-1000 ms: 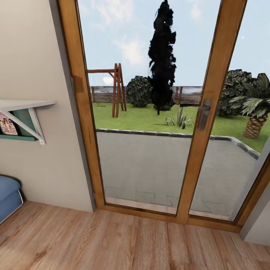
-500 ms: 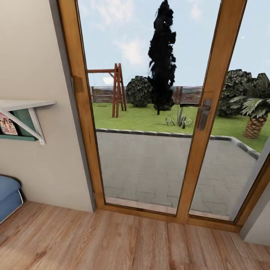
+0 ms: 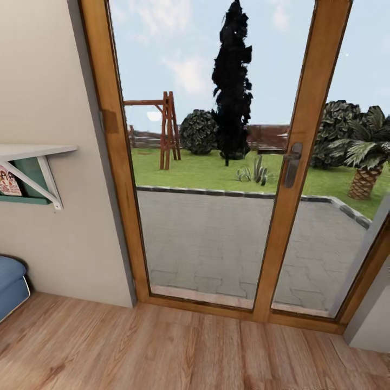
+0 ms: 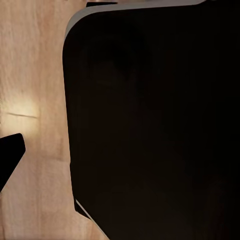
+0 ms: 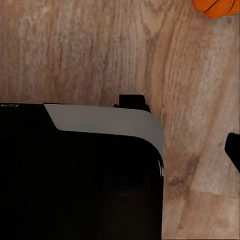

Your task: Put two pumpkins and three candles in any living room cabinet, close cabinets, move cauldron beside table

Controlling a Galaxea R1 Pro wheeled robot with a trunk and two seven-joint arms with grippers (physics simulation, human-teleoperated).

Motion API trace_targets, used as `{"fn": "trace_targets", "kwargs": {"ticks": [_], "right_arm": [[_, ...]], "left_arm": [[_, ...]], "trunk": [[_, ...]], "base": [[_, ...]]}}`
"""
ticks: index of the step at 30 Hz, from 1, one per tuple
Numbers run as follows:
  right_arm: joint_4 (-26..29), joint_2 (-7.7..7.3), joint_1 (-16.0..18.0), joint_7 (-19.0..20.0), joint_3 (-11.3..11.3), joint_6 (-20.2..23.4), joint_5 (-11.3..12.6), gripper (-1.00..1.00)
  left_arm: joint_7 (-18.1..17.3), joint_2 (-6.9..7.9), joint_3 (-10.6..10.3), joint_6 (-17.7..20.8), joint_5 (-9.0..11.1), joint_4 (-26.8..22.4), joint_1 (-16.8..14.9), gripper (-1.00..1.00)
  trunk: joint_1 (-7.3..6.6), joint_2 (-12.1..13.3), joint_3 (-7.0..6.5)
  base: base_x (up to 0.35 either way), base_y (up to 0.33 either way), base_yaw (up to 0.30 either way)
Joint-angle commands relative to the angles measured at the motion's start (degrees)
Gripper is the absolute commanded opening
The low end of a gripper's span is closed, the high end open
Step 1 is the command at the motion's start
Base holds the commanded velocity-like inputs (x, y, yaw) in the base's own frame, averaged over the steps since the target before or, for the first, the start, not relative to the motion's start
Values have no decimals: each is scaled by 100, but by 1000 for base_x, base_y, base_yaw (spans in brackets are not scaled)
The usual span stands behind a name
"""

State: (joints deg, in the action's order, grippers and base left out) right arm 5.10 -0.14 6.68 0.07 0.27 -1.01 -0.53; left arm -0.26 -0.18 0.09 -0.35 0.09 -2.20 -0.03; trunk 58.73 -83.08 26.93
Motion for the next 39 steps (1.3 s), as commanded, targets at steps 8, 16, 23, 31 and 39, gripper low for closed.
{"fn": "trace_targets", "kwargs": {"ticks": [8, 16, 23, 31, 39], "right_arm": [[-3, 4, 0, 22, 0, 6, 0, 100], [0, 5, 0, 52, -17, 90, 33, 100], [-2, 6, 0, 54, -18, 92, 35, 100], [-4, 6, 0, 54, -18, 92, 29, 100], [-9, -3, 0, 63, -15, 92, 26, 100]], "left_arm": [[0, 0, 0, 0, 0, -1, 1, 100], [0, 0, 0, 0, 0, 0, 2, 100], [0, 0, 0, 0, 0, -1, 1, 100], [0, 0, 0, 0, 0, 0, 3, 100], [0, 0, 0, 0, -2, 0, 1, 100]], "trunk": [[0, 0, 0], [0, 0, 52], [0, 0, 116], [0, 0, 191], [0, 0, 256]], "base": [[0, 0, -262], [0, 0, -104], [0, 0, 0], [0, 0, 0], [0, 0, -97]]}}
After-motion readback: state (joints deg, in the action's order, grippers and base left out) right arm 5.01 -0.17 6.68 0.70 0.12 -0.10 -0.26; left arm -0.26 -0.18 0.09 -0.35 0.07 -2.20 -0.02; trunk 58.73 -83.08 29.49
